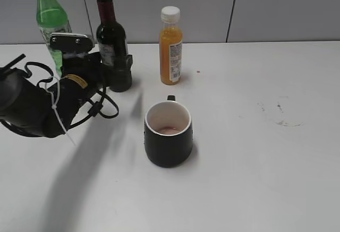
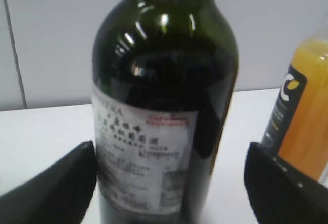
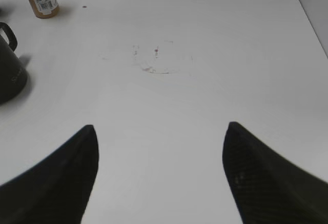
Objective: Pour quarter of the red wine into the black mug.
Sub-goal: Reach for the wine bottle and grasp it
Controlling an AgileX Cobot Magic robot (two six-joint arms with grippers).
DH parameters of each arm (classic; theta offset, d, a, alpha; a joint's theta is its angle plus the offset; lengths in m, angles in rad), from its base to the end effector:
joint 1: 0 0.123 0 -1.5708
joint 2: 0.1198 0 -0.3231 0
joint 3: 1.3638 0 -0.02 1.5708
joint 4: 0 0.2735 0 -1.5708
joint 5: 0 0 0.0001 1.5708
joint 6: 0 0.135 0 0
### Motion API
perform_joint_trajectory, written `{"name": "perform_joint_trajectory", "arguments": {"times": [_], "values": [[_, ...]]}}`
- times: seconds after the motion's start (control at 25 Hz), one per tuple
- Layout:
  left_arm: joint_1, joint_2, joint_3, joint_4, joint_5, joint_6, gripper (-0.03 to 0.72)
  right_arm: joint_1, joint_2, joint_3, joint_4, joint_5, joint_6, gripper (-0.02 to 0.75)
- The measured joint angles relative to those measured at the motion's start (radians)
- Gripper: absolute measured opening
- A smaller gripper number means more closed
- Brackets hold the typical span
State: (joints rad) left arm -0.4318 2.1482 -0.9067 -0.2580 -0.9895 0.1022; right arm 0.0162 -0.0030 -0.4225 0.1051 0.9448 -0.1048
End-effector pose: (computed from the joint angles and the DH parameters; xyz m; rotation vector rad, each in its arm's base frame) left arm 0.4354 -0.1689 0.1049 0.1839 1.7399 -0.1582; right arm 0.0297 0.0120 0.2561 -0.1138 1.9960 0.0679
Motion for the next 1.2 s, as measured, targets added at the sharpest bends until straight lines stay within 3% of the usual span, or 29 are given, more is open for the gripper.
{"name": "perform_joint_trajectory", "arguments": {"times": [0.6,0.96,1.04,1.16,1.2], "values": [[0.024,0.142,-0.215,0.005,0.014,0.000,0.692,0.000,0.000,0.000,0.000,0.000,-0.001,0.573],[0.030,0.181,-0.259,0.009,0.009,0.000,0.688,0.000,0.000,0.000,0.000,0.000,-0.001,0.573],[0.033,0.192,-0.260,0.015,-0.017,0.000,0.658,0.000,0.000,0.000,0.000,0.000,-0.001,0.573],[0.033,0.199,-0.260,0.025,-0.041,0.003,0.548,0.000,0.000,0.000,0.000,0.000,-0.001,0.573],[0.033,0.199,-0.260,0.028,-0.045,0.004,0.548,0.000,0.000,0.000,0.000,0.000,-0.001,0.573]]}}
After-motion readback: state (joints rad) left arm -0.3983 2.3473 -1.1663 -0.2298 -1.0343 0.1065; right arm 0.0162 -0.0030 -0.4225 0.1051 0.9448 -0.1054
